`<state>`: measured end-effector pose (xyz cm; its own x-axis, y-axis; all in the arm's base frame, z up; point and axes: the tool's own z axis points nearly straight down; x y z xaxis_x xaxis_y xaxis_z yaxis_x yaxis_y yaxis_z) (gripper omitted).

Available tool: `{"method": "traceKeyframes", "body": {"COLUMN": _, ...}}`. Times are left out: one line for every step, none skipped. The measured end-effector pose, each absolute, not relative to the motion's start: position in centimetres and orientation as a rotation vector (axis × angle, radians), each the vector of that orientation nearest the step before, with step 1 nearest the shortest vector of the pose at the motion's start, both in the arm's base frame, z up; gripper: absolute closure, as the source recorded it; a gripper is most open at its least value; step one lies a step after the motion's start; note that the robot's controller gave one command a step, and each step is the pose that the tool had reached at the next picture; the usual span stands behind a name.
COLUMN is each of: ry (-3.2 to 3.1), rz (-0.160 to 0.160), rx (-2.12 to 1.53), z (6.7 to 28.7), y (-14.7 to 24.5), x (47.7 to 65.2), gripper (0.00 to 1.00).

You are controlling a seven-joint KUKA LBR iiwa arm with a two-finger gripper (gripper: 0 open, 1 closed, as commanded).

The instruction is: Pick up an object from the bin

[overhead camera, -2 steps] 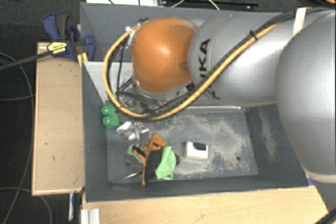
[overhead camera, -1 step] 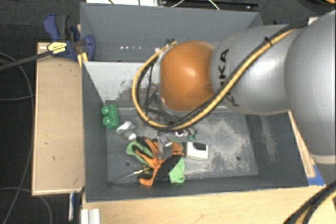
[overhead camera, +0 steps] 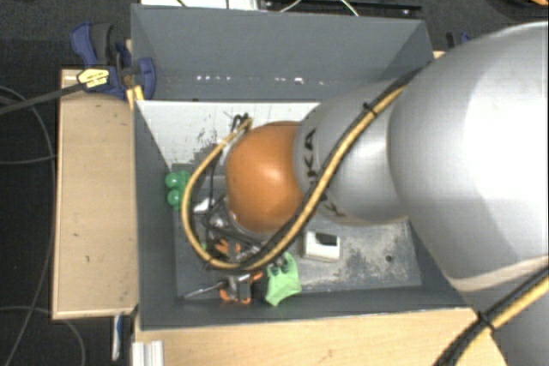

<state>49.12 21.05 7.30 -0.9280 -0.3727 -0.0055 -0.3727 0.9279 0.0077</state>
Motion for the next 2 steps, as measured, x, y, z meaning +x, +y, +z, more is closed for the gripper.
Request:
{"method": "traceKeyframes", "body": {"ry": 3.081, "rz": -0.005, "rx": -0.55, "z": 16.7, "y": 13.77, "x": 54.32, "gripper": 0.0}}
{"method": "traceKeyframes", "body": {"ry": 3.091, "rz": 0.001, "rx": -0.551, "z": 16.32, "y": 14.12, "x": 53.97, "gripper": 1.0}}
